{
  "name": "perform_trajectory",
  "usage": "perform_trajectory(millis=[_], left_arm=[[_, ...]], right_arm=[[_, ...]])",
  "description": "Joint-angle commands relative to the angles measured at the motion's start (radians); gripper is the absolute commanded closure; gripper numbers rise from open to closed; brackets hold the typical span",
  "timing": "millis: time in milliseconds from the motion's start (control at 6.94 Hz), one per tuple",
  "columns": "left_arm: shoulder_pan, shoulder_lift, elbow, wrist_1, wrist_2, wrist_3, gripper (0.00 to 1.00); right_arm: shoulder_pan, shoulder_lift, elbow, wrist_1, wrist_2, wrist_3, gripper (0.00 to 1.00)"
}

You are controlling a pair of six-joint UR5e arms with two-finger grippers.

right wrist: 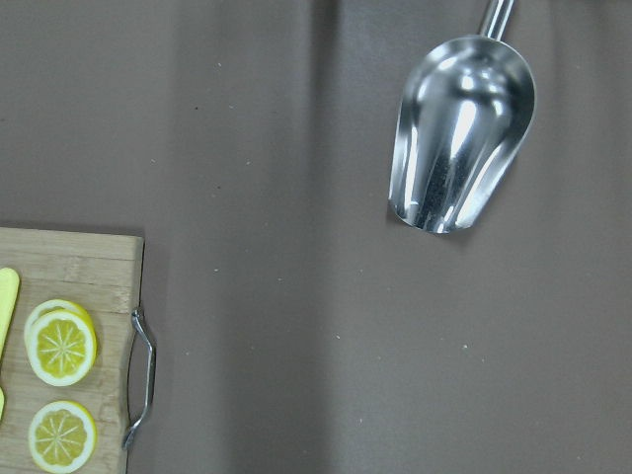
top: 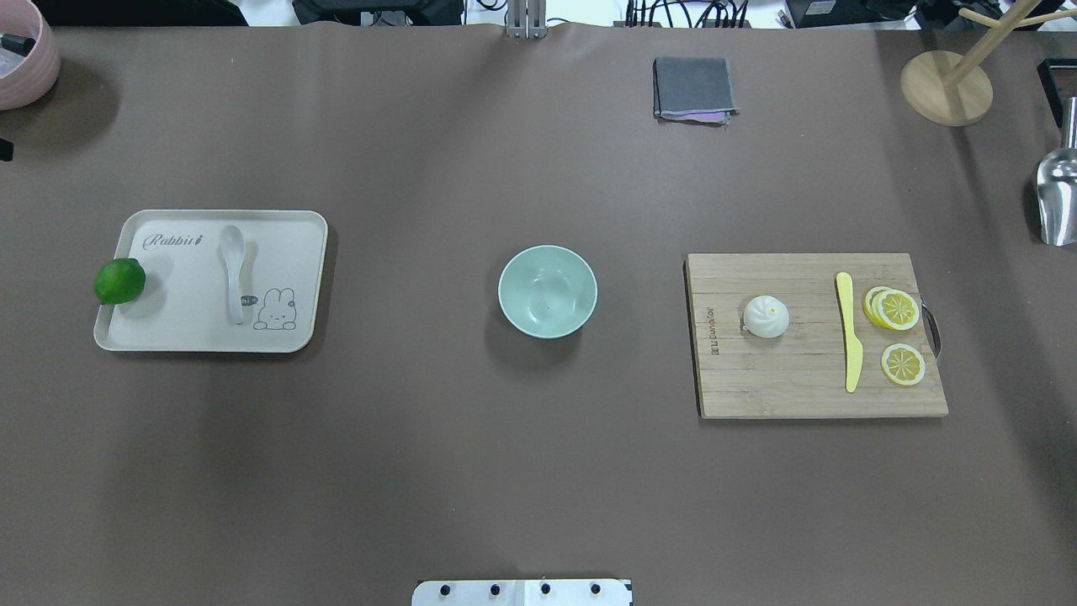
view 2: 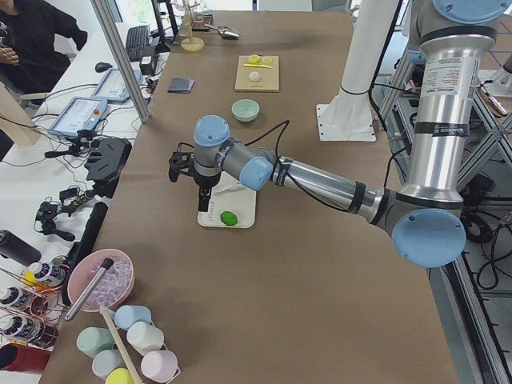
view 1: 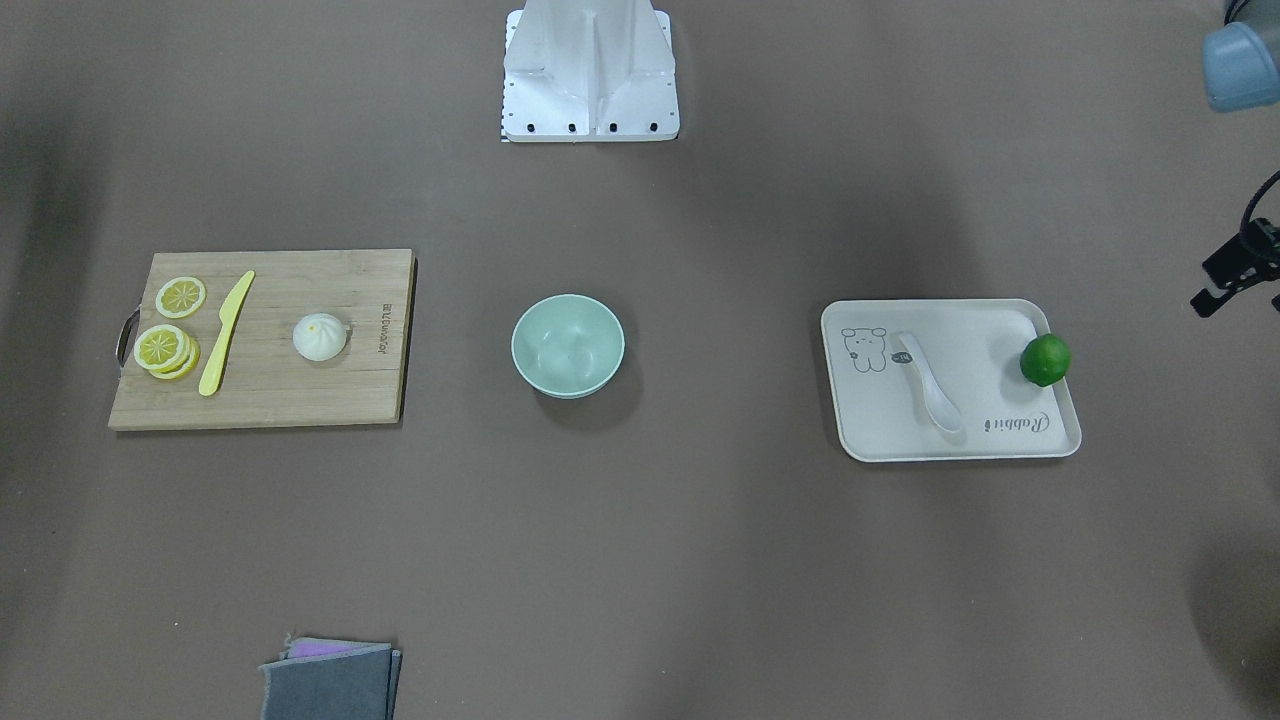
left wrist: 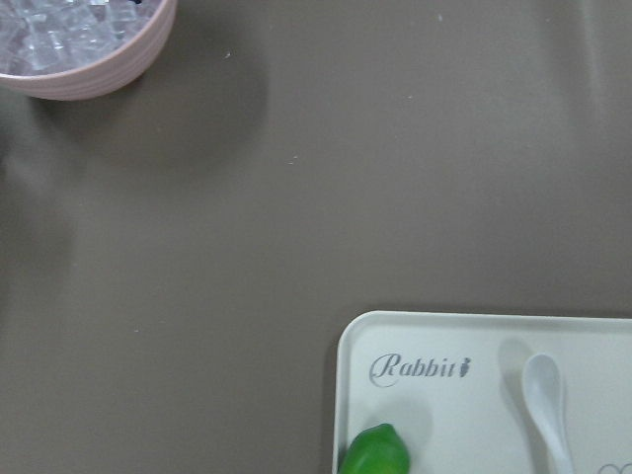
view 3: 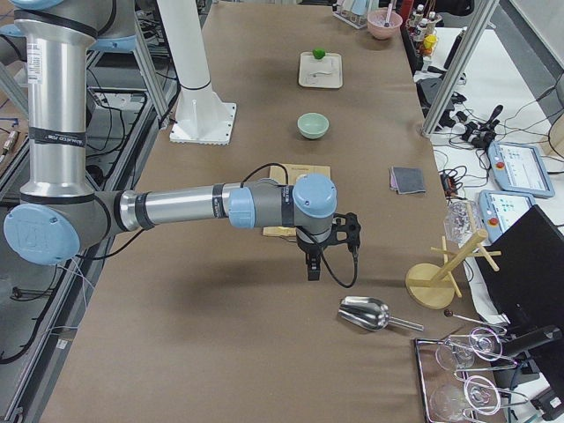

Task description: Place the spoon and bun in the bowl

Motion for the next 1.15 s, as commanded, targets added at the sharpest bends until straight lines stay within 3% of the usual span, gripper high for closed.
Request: perform_trajectory(millis=[0, 432, 864, 1008], left_arm=[[0.077, -0.044, 0.003, -0.003, 0.124, -0.032, 0.02], [0.286, -0.085, 0.004, -0.006, 0.394, -0.313, 0.02], [0.432, -0.106, 0.029, -0.100, 0.416, -0.547, 0.02], [0.495, -0.109, 0.061, -0.145, 0.485, -0.587, 0.02]], right_arm=[[-0.067, 0.041, -0.018, 0.006, -0.003, 0.010, 0.00], [-0.070, 0.058, -0.012, 0.006, 0.008, 0.045, 0.00], [-0.112, 0.062, 0.022, 0.008, 0.060, 0.082, 0.00], [-0.135, 0.069, 0.045, 0.008, 0.060, 0.149, 0.00]])
